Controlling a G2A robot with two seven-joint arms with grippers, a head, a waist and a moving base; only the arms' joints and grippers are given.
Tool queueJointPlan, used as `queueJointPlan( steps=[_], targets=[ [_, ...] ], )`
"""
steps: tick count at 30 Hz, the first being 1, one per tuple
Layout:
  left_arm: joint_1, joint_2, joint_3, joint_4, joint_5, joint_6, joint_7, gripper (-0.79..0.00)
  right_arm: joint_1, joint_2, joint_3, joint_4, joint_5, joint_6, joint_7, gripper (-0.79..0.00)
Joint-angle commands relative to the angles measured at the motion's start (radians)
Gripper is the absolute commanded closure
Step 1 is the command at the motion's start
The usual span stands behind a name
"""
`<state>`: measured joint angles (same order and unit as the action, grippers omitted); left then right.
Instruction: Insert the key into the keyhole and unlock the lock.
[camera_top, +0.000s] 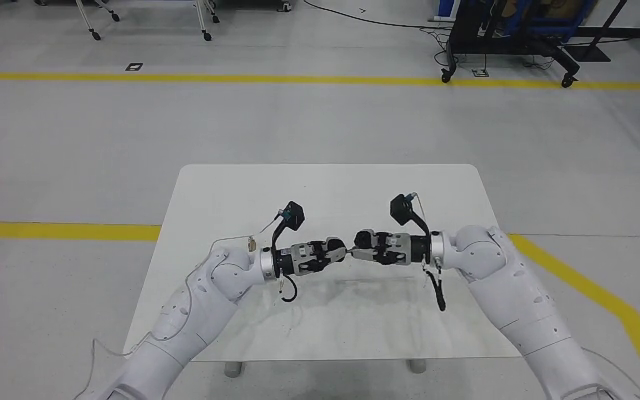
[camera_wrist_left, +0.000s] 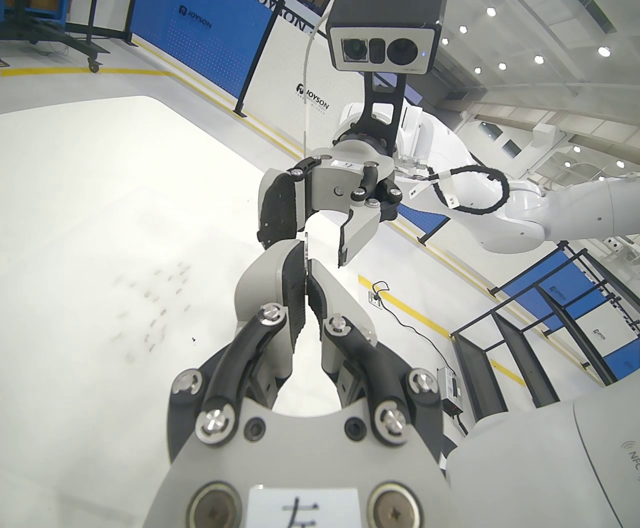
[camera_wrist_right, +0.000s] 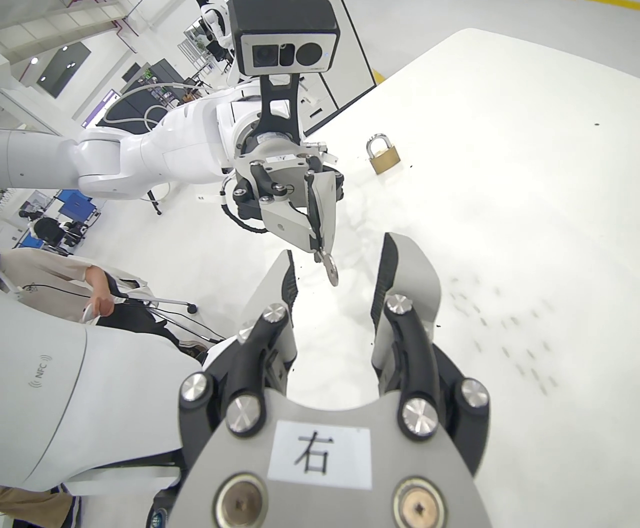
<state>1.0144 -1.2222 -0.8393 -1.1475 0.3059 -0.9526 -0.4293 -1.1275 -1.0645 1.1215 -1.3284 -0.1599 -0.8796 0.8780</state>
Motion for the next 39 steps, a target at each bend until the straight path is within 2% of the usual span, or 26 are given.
queueJointPlan(
  steps=[1, 4, 7, 10, 24, 25, 26, 27, 33, 39],
  targets=[
    [0.000, 0.000, -0.001, 0.000, 0.002, 0.000, 0.000, 0.000, 0.009, 0.001, -0.008, 0.013, 0.016, -0.006, 0.011, -0.274],
    [0.000, 0.001, -0.001, -0.001, 0.004, 0.001, -0.001, 0.000, 0.019, 0.002, -0.020, 0.027, 0.041, -0.018, 0.021, -0.209],
    [0.000, 0.001, -0.001, -0.002, 0.003, 0.001, -0.002, 0.000, 0.028, 0.005, -0.027, 0.038, 0.057, -0.026, 0.030, -0.052],
    [-0.001, 0.000, -0.002, -0.003, 0.005, 0.002, 0.000, 0.000, 0.032, 0.007, -0.032, 0.044, 0.064, -0.027, 0.036, 0.000],
    [-0.002, -0.003, 0.002, -0.001, 0.033, 0.004, 0.020, 0.000, 0.049, 0.019, -0.080, 0.052, 0.093, -0.034, 0.028, 0.000],
    [-0.002, -0.003, 0.002, -0.001, 0.035, 0.005, 0.021, -0.215, 0.050, 0.020, -0.079, 0.055, 0.095, -0.037, 0.025, 0.000],
    [-0.002, -0.004, 0.002, -0.002, 0.037, 0.005, 0.023, -0.763, 0.050, 0.021, -0.078, 0.057, 0.098, -0.041, 0.022, 0.000],
    [-0.001, -0.004, 0.002, -0.002, 0.038, 0.005, 0.024, -0.785, 0.050, 0.023, -0.076, 0.060, 0.102, -0.043, 0.019, 0.000],
    [0.002, -0.004, -0.007, -0.007, 0.038, -0.011, 0.052, -0.785, 0.045, 0.030, -0.065, 0.065, 0.110, -0.057, -0.007, 0.000],
    [0.026, 0.006, -0.061, -0.022, 0.049, -0.060, 0.131, -0.785, 0.017, 0.044, -0.013, 0.090, 0.148, -0.113, -0.073, 0.000]
  ],
)
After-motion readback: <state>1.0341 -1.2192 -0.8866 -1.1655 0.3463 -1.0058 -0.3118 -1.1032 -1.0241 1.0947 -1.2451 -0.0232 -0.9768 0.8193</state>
